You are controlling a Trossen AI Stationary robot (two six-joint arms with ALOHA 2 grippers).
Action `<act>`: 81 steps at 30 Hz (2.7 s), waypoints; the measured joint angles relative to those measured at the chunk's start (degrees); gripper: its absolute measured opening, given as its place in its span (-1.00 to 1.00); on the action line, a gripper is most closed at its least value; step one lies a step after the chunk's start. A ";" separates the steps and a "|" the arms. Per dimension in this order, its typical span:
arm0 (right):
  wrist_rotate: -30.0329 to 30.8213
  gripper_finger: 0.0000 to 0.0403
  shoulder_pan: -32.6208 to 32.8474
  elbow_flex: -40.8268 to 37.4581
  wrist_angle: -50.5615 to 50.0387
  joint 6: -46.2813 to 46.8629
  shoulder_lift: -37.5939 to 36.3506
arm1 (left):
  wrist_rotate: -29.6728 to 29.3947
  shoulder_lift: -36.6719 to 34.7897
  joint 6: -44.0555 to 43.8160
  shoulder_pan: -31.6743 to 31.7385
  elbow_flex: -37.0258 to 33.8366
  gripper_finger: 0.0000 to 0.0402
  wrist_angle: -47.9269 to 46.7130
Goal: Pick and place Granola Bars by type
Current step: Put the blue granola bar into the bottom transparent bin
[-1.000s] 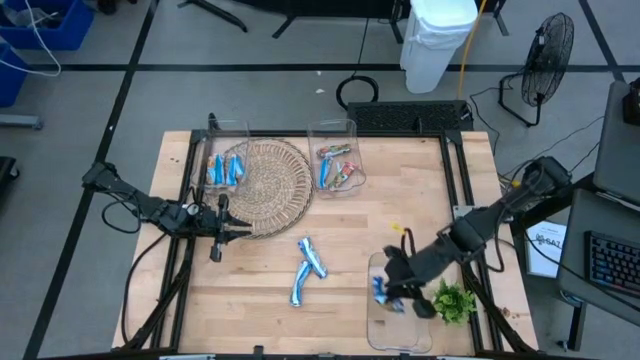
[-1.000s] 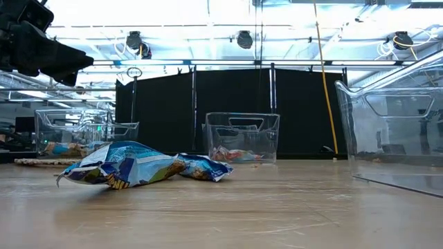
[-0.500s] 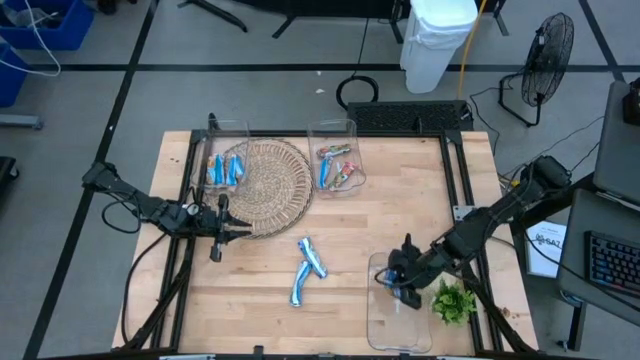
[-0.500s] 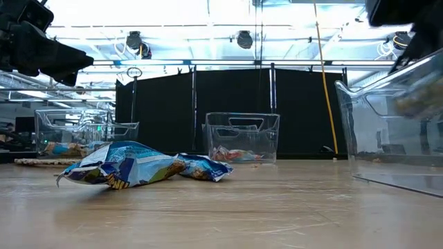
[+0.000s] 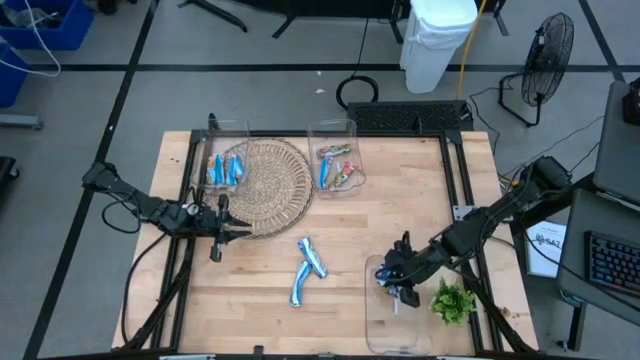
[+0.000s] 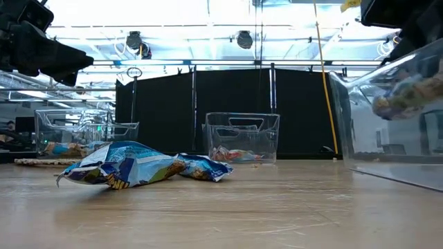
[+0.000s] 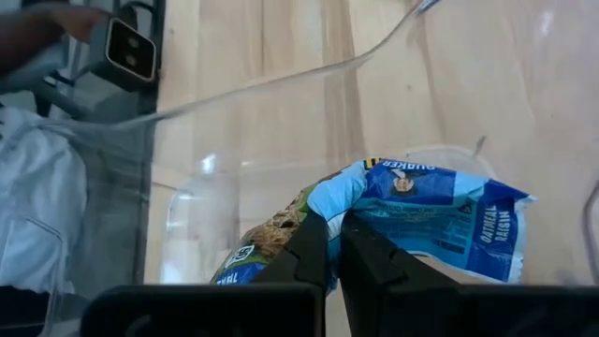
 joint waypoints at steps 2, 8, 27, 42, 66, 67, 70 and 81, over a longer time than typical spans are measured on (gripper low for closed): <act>-0.02 -0.97 0.01 -0.04 -0.11 -0.20 -0.05 | -0.01 0.01 0.00 -0.01 0.00 -0.56 -0.01; -0.06 -0.97 -0.43 -0.02 0.15 -0.51 -0.06 | -0.01 0.01 0.00 0.01 0.00 -0.56 0.01; 0.02 -0.49 -0.71 0.02 0.13 2.63 -0.10 | -0.01 0.01 0.00 0.01 0.00 -0.56 -0.01; -10.96 -0.09 -5.96 0.13 0.18 2.51 -8.09 | -0.01 0.01 0.00 0.01 0.02 -0.56 -0.01; 31.47 -0.14 -15.71 -20.01 13.32 -39.53 -40.71 | -0.01 -0.01 0.00 0.01 0.02 -0.56 0.47; 29.62 -0.14 -16.82 -22.20 15.95 -39.85 -41.64 | -0.01 -0.01 0.14 0.01 0.02 -0.56 0.49; 23.39 -0.14 -20.19 -27.18 22.72 -41.51 -43.87 | -0.01 0.01 1.80 -0.01 0.02 -0.56 0.49; 0.73 -0.14 -39.15 -32.89 30.85 -45.47 -45.58 | 0.03 0.01 1.09 0.01 0.04 -0.56 4.46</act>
